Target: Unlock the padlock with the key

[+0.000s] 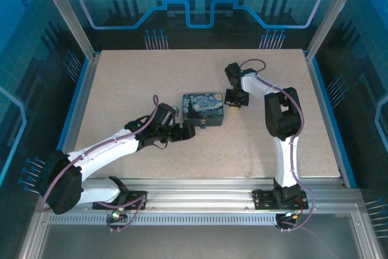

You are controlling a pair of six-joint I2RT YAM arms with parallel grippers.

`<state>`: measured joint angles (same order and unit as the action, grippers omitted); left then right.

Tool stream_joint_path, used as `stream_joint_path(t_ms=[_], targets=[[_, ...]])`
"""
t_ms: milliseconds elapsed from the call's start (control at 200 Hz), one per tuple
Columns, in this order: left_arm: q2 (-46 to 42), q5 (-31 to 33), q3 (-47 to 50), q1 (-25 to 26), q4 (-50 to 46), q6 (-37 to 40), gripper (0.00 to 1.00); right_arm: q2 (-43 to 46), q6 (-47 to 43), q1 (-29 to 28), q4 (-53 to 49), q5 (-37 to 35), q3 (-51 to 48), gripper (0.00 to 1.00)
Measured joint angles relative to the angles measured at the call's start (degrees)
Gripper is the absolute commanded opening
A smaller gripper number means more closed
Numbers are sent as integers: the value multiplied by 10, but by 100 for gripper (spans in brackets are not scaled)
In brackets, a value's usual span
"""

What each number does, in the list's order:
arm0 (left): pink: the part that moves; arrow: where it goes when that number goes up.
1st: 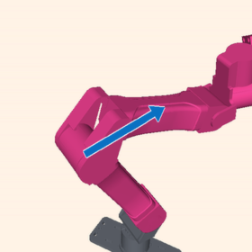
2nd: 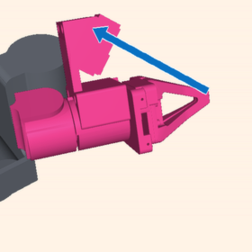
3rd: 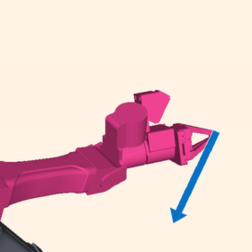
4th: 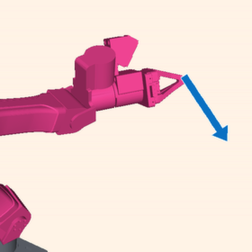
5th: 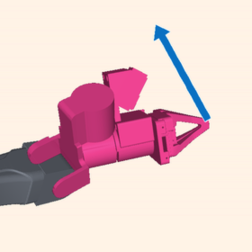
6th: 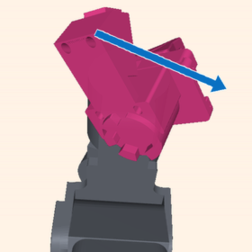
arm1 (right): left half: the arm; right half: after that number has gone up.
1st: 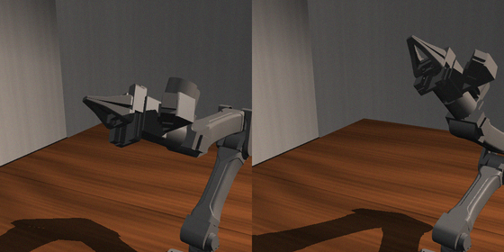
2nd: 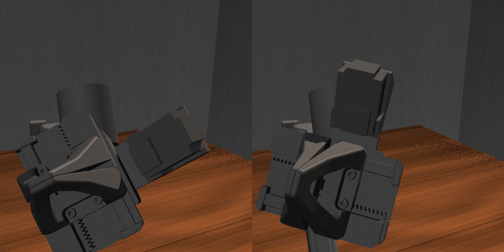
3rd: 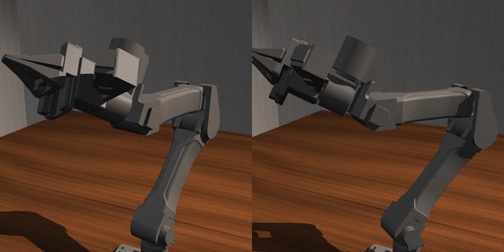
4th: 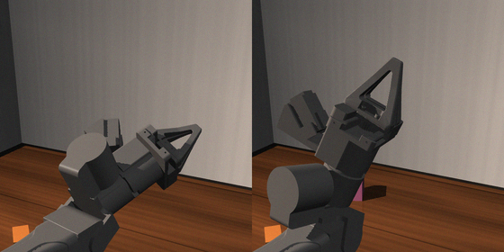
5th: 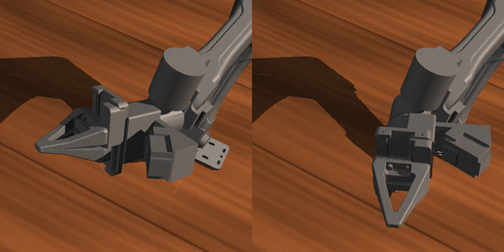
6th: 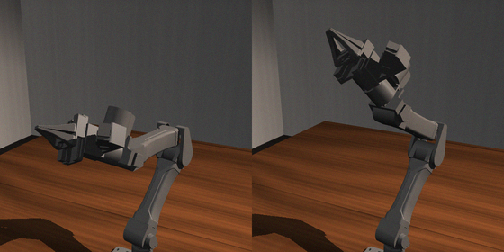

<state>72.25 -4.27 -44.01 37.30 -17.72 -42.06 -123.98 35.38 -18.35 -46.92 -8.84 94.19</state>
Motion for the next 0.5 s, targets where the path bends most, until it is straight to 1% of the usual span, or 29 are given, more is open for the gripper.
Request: stream_joint_path(t_ms=[155,275,385,500], targets=[[0,0,3,0,0,0,86,16,-10,0,19,0,-22,0],[-2,0,4,0,0,0,87,52,-25,1,20,-4,-61,0],[-11,-1,4,-1,3,0,87,111,-42,0,19,-2,-94,0],[-20,-17,0,-14,7,0,87,200,-66,0,21,9,-116,0]])
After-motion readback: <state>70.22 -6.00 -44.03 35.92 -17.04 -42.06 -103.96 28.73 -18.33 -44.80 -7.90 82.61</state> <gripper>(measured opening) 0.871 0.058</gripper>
